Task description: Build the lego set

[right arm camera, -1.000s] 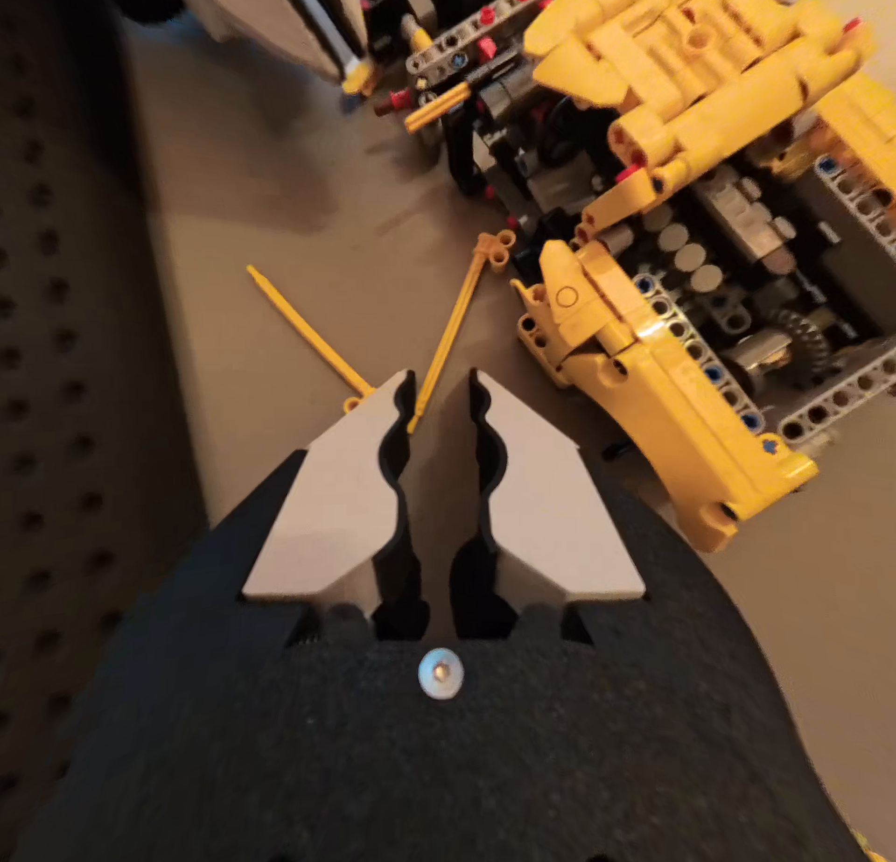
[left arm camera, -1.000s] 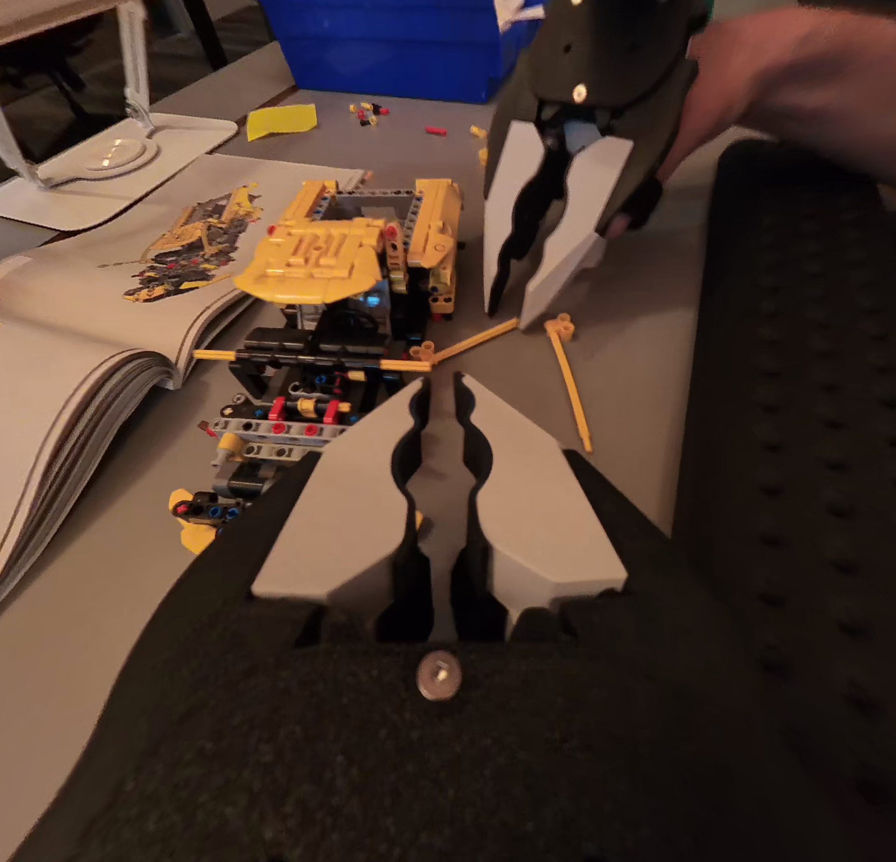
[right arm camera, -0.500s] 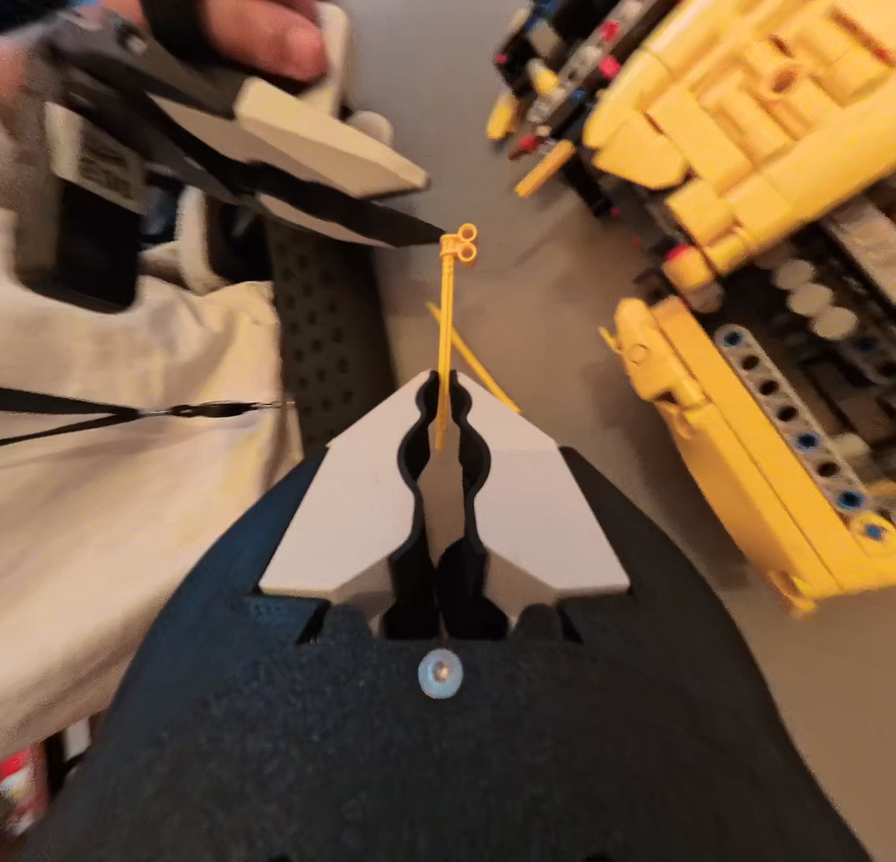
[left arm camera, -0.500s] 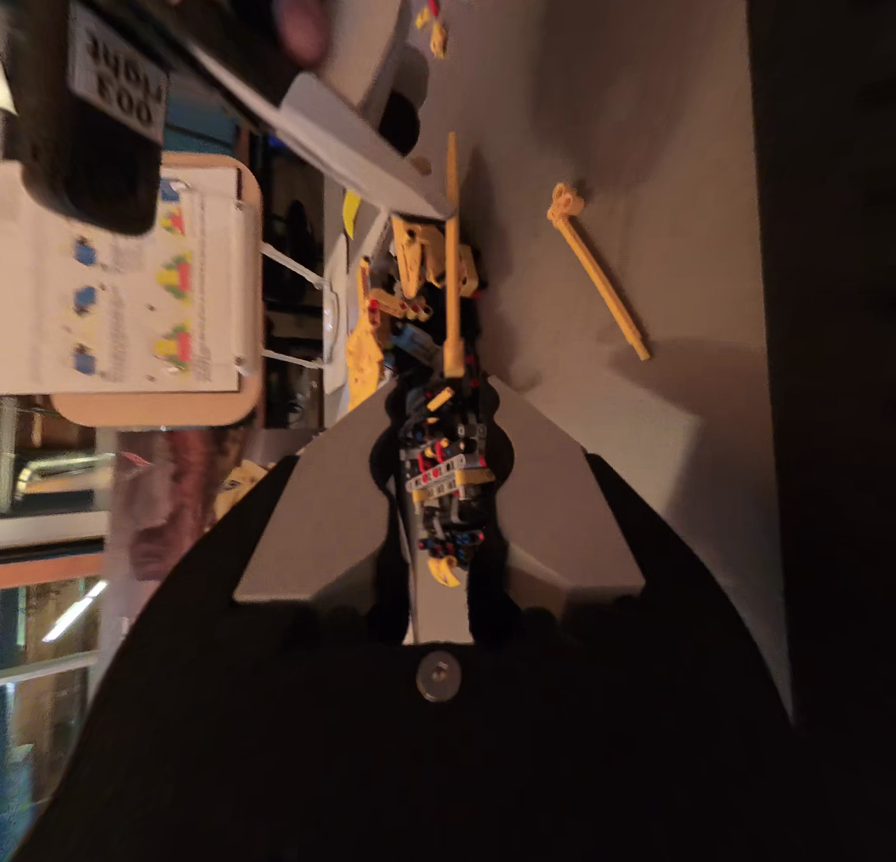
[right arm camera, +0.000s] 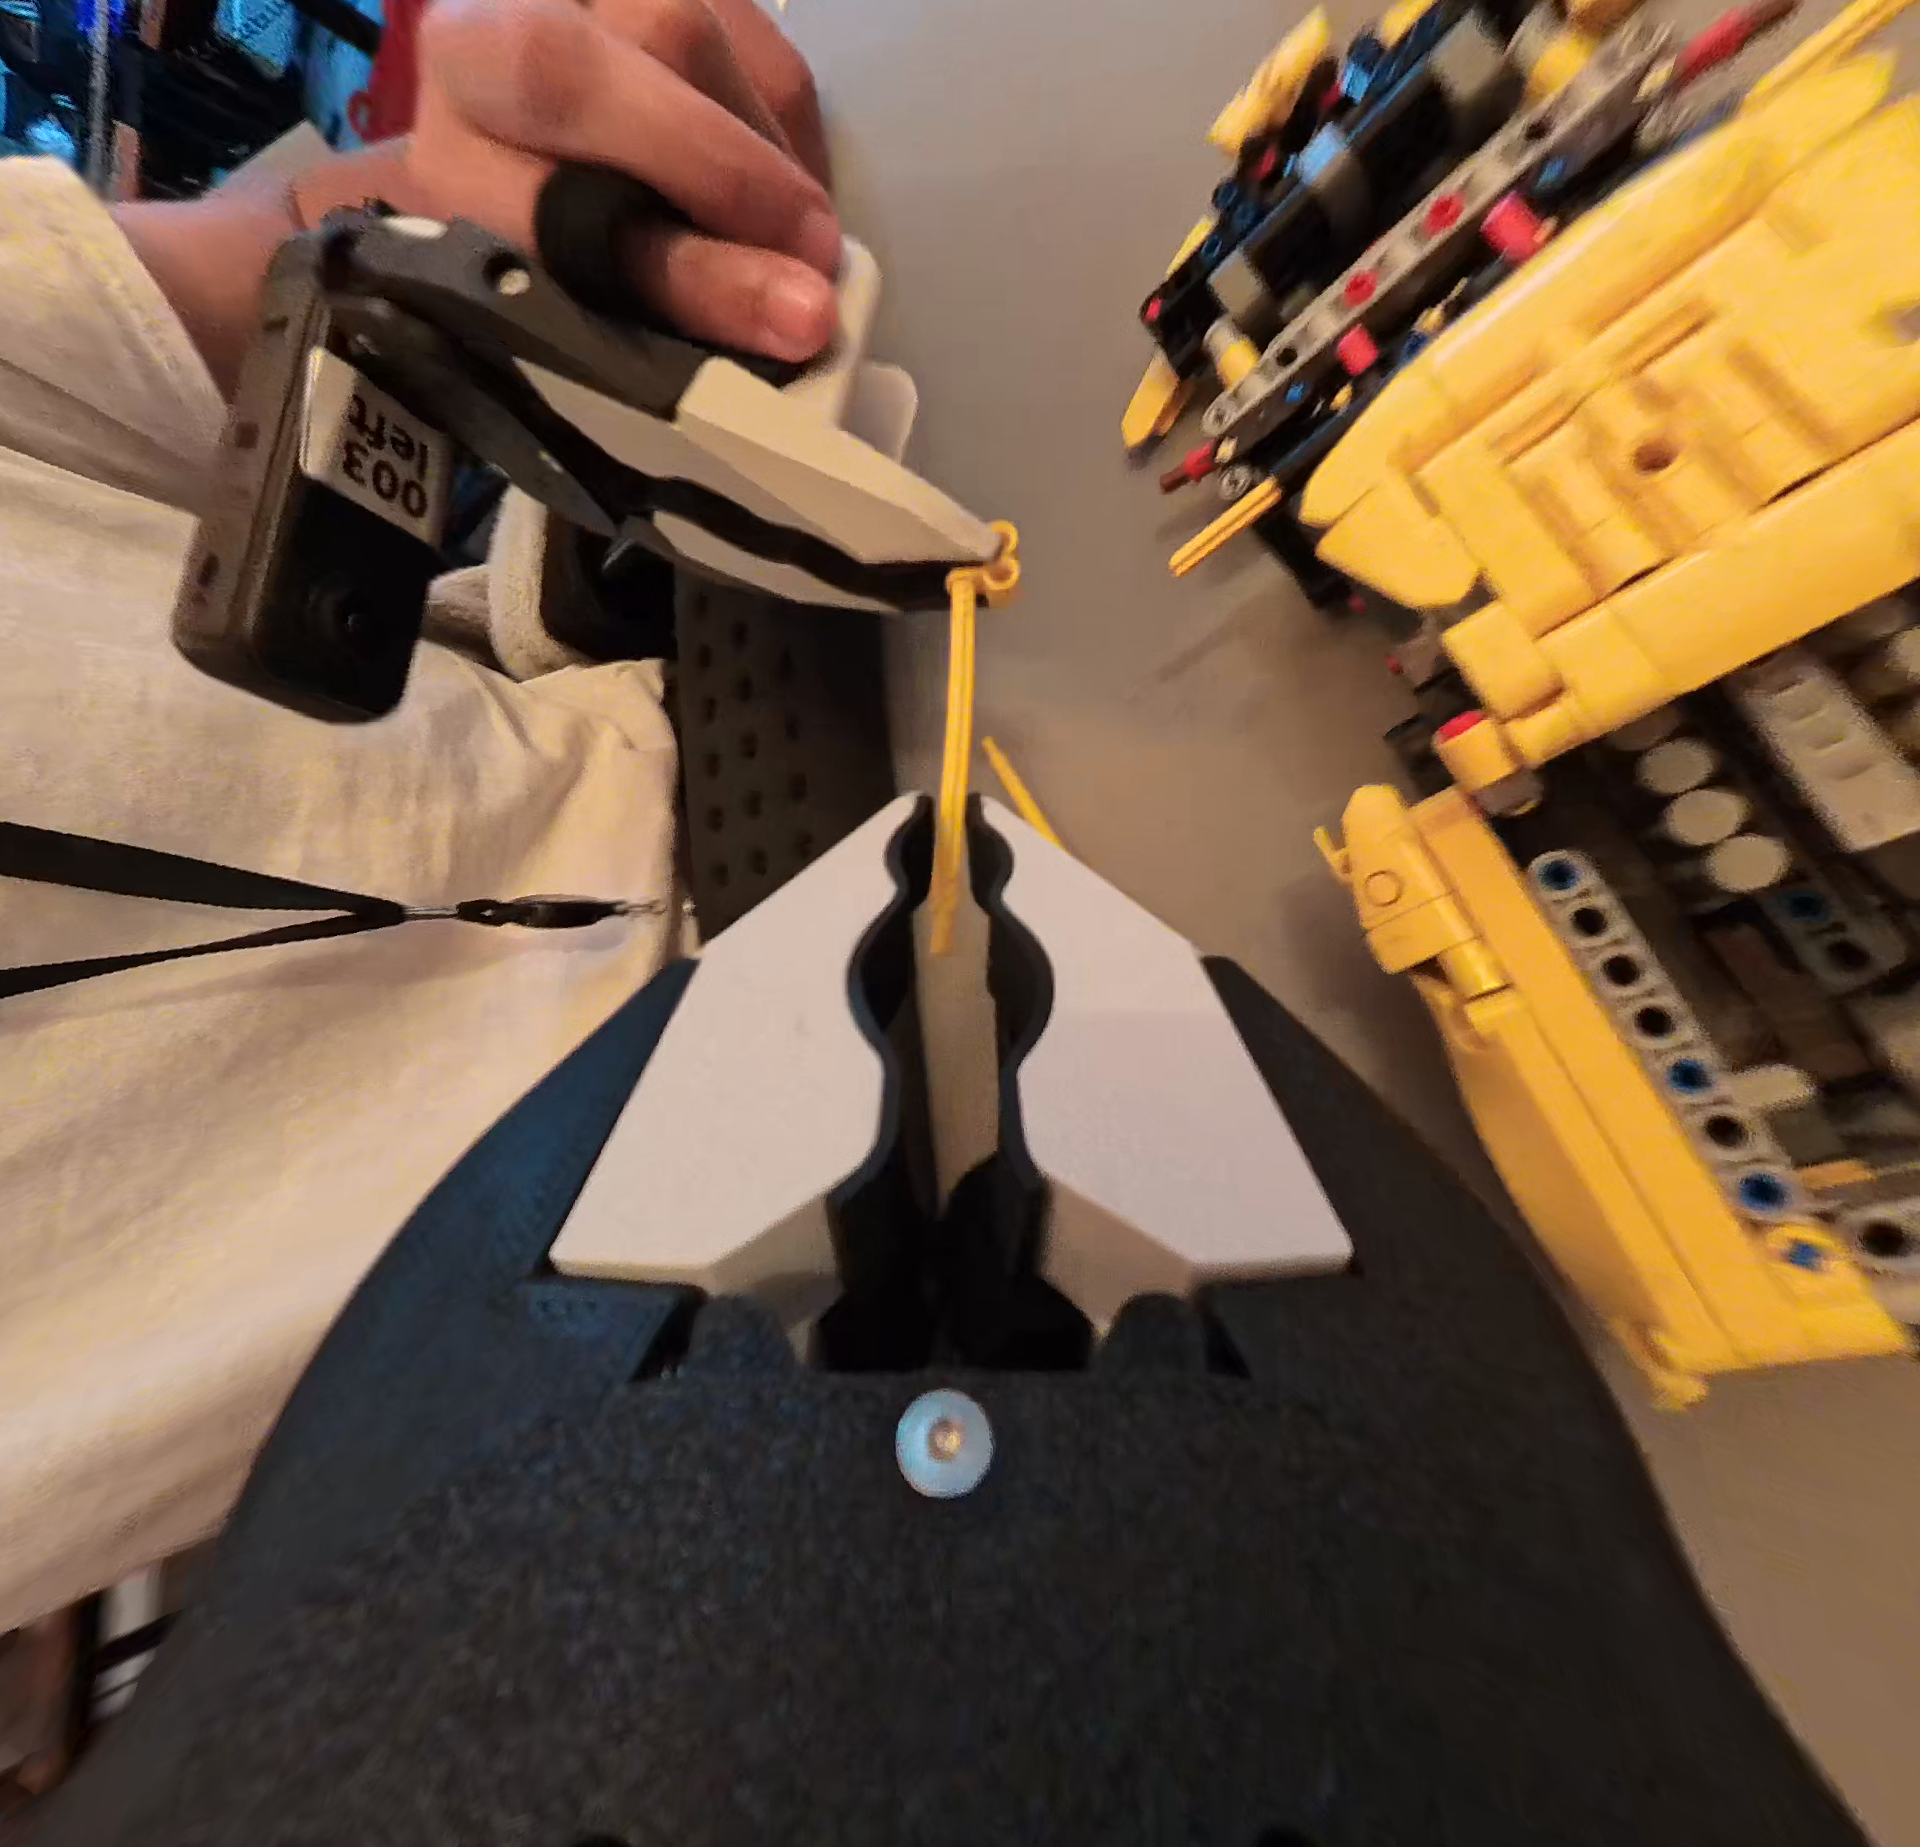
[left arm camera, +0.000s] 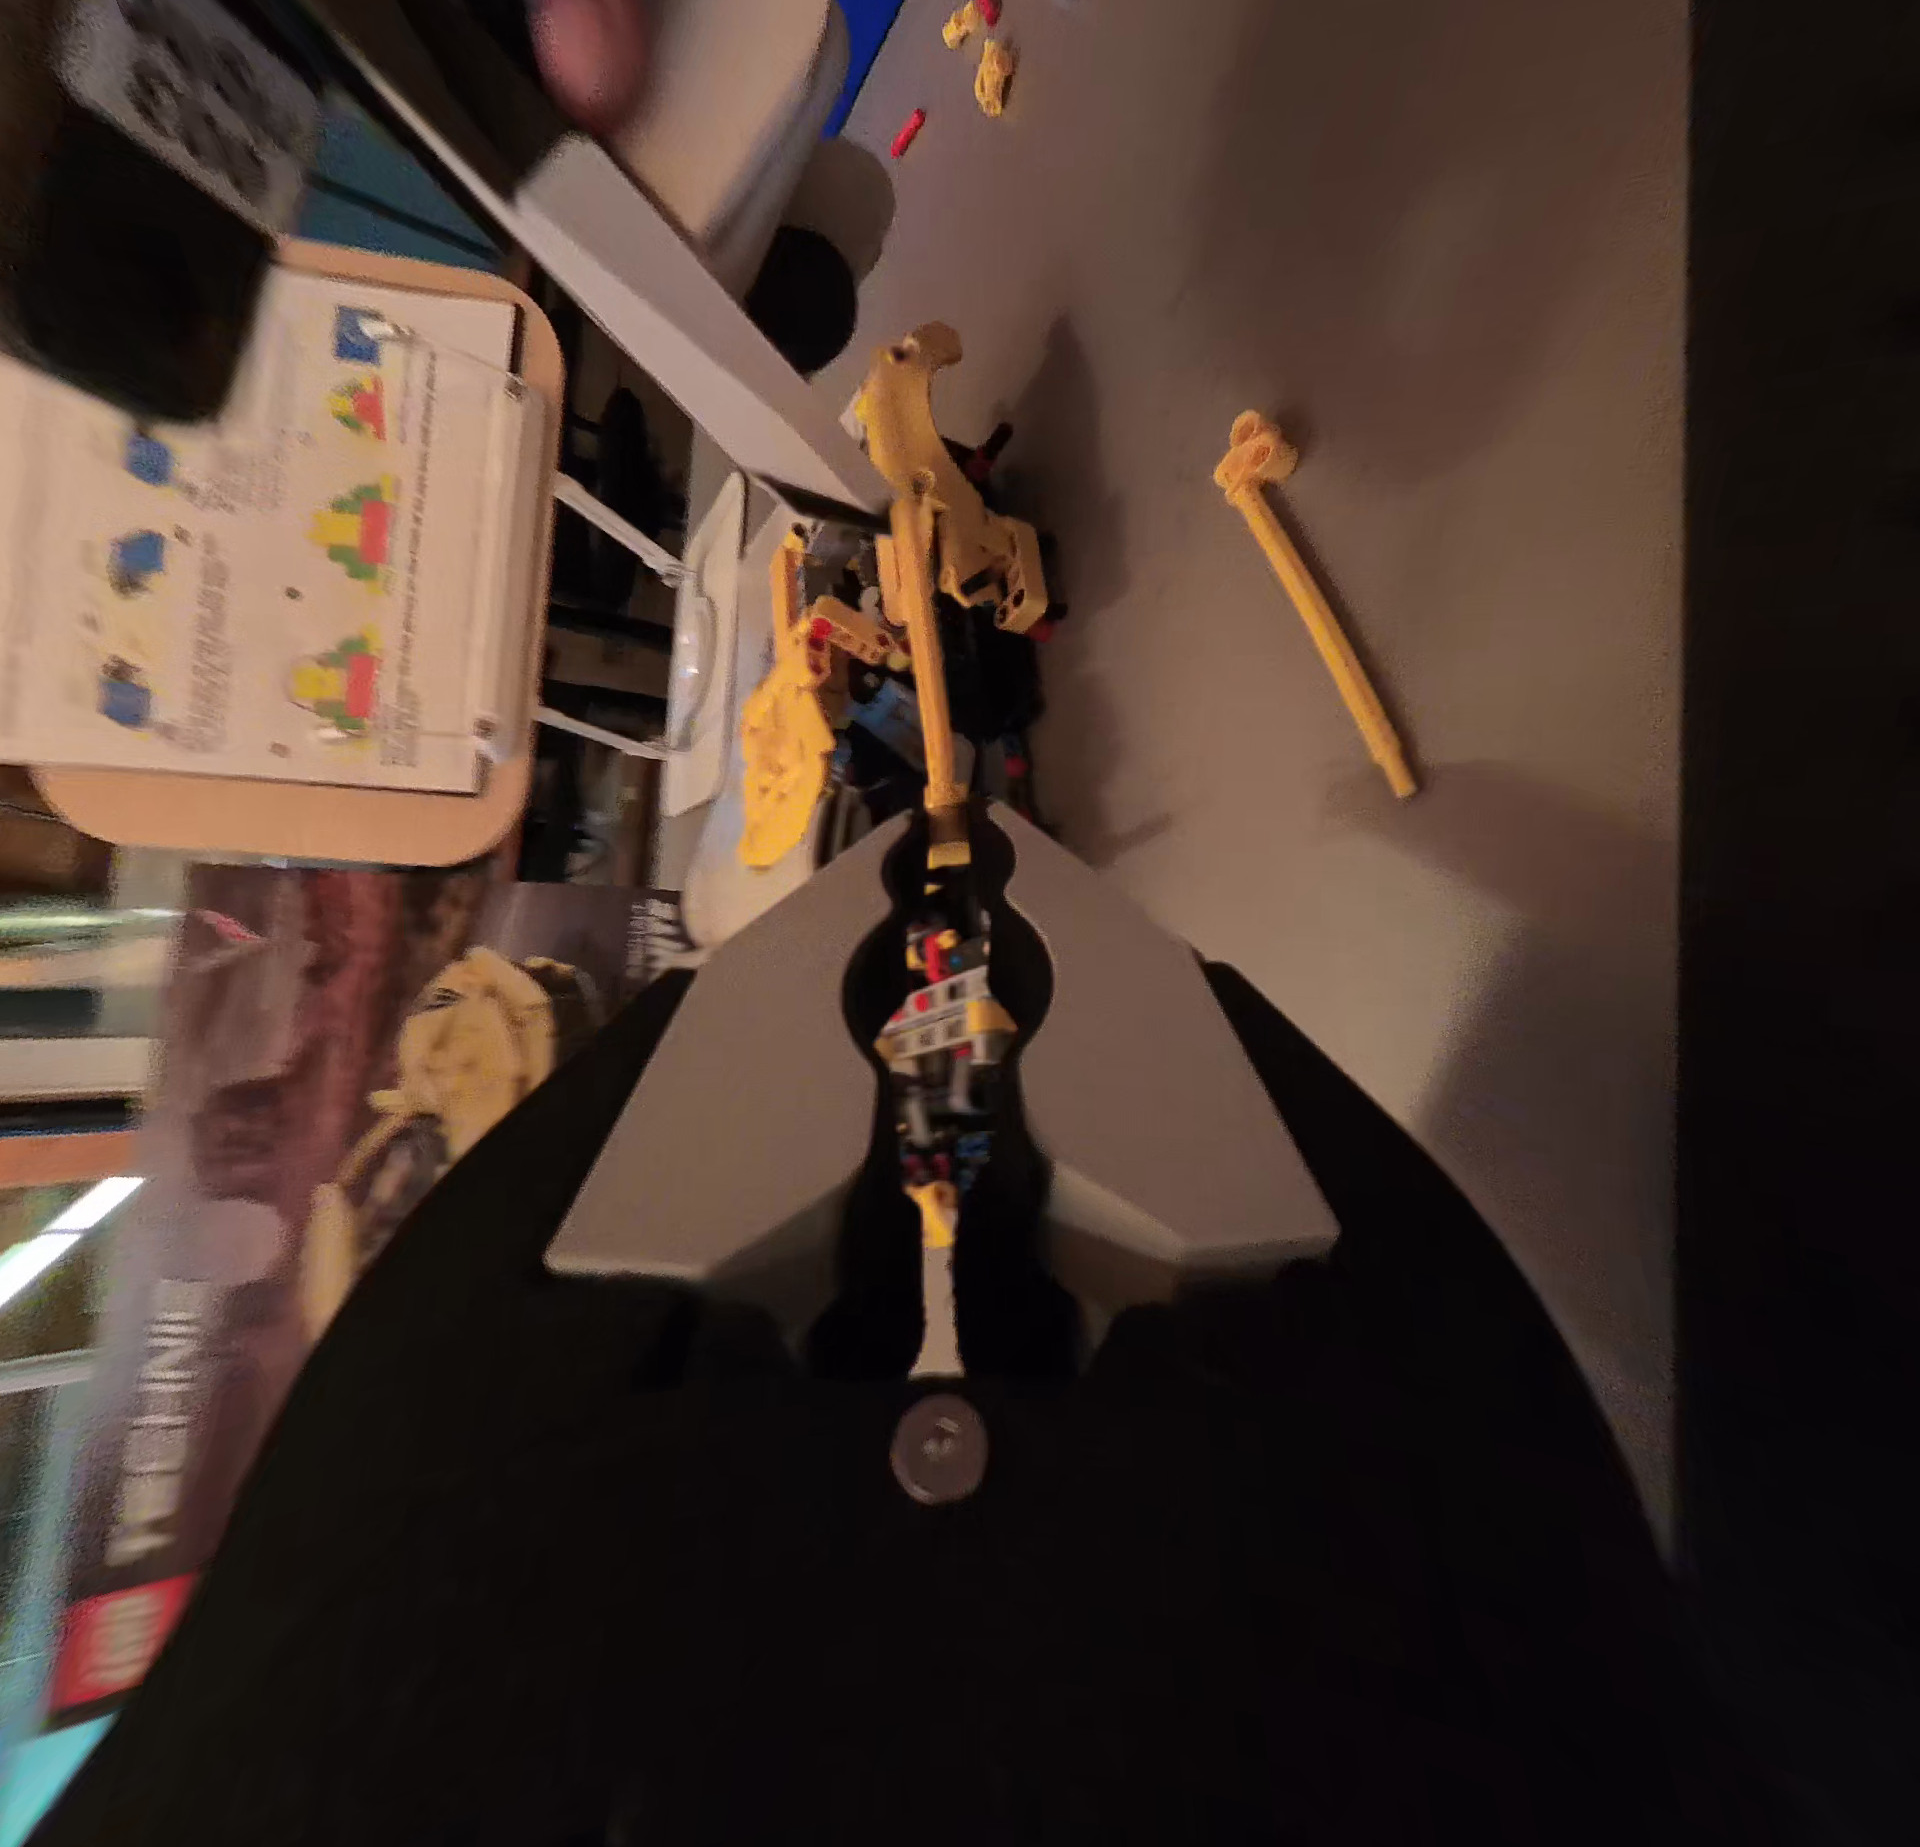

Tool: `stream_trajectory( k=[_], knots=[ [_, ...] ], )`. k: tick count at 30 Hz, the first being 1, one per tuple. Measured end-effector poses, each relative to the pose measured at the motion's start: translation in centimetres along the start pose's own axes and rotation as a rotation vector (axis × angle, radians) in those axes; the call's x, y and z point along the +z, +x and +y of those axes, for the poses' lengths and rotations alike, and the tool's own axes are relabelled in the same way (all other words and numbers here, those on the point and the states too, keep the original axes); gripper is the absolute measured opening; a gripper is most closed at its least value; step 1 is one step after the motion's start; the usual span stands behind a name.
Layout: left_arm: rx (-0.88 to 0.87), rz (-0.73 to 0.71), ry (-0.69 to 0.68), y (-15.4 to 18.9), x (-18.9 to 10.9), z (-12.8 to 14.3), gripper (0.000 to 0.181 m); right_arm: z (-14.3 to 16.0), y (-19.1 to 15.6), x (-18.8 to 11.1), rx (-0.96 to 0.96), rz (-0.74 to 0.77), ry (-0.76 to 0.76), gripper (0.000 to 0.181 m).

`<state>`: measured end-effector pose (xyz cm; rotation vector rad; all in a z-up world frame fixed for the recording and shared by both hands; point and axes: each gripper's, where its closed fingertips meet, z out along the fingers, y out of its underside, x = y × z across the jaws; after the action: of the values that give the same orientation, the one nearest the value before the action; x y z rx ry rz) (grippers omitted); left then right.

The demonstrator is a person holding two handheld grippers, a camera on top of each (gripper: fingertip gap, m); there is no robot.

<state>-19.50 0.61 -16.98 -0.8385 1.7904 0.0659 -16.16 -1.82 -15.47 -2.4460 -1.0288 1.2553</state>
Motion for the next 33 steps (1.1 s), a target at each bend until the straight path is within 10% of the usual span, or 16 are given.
stream_trajectory(
  k=[11, 20, 33],
  knots=[
    [-0.724, 0.366, 0.176, 0.5, 1.8, 1.1, 0.007, -5.8, 4.2, -2.9, -0.616, 0.273, 0.237, 0.082],
    [-0.783, 0.409, 0.178, 0.0, 2.7, 2.0, 0.007, -8.6, 9.9, -2.0, -0.485, 0.219, 0.106, 0.062],
    [-0.782, 0.456, 0.163, 0.3, 2.5, 1.8, 0.007, -7.7, 9.5, -0.5, -0.469, 0.143, 0.026, 0.048]
  ],
)
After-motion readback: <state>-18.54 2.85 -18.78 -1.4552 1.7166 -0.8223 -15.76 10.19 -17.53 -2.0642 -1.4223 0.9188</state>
